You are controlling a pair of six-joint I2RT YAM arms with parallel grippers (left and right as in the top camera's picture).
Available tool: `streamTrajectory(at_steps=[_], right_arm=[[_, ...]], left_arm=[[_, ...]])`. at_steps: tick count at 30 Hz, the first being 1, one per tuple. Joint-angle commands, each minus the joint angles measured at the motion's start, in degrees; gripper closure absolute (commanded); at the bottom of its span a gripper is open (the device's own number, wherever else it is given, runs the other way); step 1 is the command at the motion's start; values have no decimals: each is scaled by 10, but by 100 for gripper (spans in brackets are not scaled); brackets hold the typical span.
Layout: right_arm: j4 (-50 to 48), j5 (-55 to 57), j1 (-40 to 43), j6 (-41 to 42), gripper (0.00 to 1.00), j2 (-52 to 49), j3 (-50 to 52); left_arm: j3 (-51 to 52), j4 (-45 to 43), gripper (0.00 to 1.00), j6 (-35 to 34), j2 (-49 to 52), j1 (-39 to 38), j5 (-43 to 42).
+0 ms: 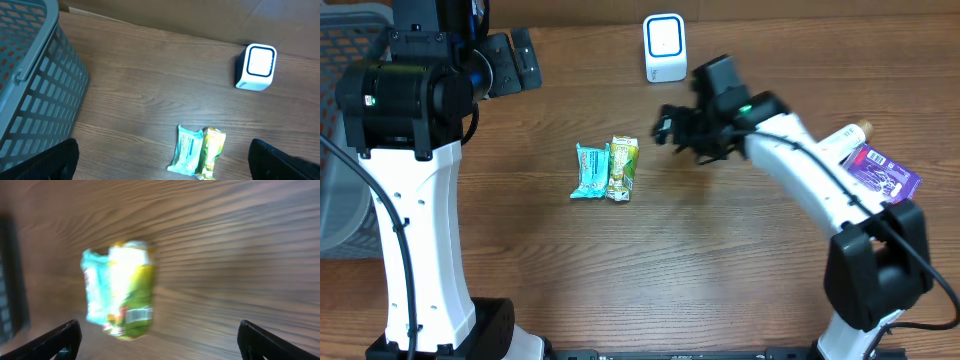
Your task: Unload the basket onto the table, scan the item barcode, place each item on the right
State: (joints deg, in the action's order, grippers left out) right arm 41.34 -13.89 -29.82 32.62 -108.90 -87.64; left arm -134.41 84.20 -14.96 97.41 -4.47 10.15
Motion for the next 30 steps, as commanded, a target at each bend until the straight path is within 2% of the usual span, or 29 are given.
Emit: streamTrajectory(at_steps=[1,5,9,13,17,21,27,30], right_arm=[[-26,37,-56,6,0,-33,5],[-51,64,-96,31,3,-70,3],[-63,64,-107,38,9,-98,3],[-68,61,-107,52,11,-122,3],[-65,65,-107,60,20,-128,3],[-52,69,-107,51,35,-128,3],[-18,120,-107,45,44,-127,3],[-15,117,-107,15,49,-127,3]], left_arm=[[-7,-2,0,-9,4,0,8],[-7,-2,0,-9,4,0,8],[-7,-2,0,-9,4,0,8],[-7,-2,0,-9,4,0,8],[-7,-2,0,-9,4,0,8],[-7,-2,0,-9,4,0,8],[-7,-2,0,-9,4,0,8],[-7,-2,0,-9,4,0,8]])
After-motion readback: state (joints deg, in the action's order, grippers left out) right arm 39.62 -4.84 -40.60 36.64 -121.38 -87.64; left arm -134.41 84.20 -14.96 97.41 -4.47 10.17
